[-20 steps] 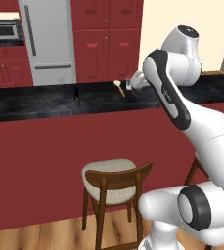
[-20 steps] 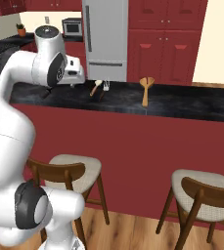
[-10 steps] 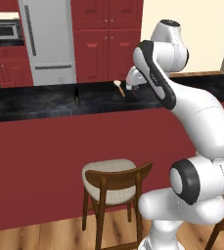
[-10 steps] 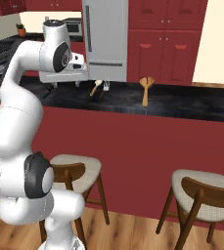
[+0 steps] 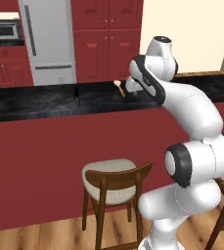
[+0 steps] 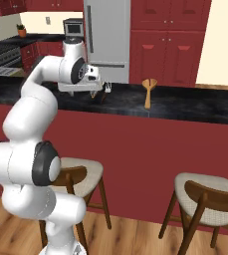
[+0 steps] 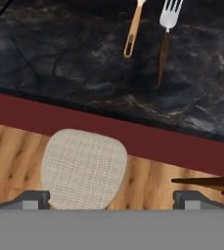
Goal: Pick up the metallic utensils from the counter and place them in the open drawer. Make sure not to pick up any wooden utensils.
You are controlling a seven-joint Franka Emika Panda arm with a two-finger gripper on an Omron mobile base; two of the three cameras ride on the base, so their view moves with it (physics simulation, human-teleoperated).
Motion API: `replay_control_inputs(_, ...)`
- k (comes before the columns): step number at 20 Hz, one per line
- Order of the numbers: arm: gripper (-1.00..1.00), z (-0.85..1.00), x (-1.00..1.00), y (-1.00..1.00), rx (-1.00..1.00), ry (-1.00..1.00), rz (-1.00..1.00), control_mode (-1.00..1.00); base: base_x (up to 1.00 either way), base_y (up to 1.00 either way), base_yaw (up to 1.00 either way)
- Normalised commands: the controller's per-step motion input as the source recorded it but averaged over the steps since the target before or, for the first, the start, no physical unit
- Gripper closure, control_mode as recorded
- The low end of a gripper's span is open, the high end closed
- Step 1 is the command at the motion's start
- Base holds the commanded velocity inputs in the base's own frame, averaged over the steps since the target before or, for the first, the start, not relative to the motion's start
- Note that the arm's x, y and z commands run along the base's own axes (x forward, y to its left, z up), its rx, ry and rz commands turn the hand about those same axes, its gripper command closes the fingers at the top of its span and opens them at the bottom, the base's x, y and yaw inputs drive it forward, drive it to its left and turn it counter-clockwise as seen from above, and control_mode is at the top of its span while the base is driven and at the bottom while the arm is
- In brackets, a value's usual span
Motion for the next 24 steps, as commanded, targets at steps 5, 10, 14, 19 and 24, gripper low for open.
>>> replay_control_inputs(5,-1.0,-0.09,0.81,-0.31,-0.05,0.13,-0.04,-1.0,0.0,0.0,0.0)
replay_control_inputs(10,-1.0,-0.05,0.58,-0.15,-0.04,0.11,-0.02,-1.0,0.0,0.0,0.0)
replay_control_inputs(14,-1.0,-0.15,0.31,0.0,0.0,0.0,0.0,-1.0,0.0,0.0,0.0)
replay_control_inputs(19,-1.0,-0.25,0.58,0.0,0.0,0.0,-0.02,-1.0,0.0,0.0,0.0)
replay_control_inputs(24,-1.0,-0.36,0.6,0.0,0.0,0.0,-0.01,-1.0,0.0,0.0,0.0)
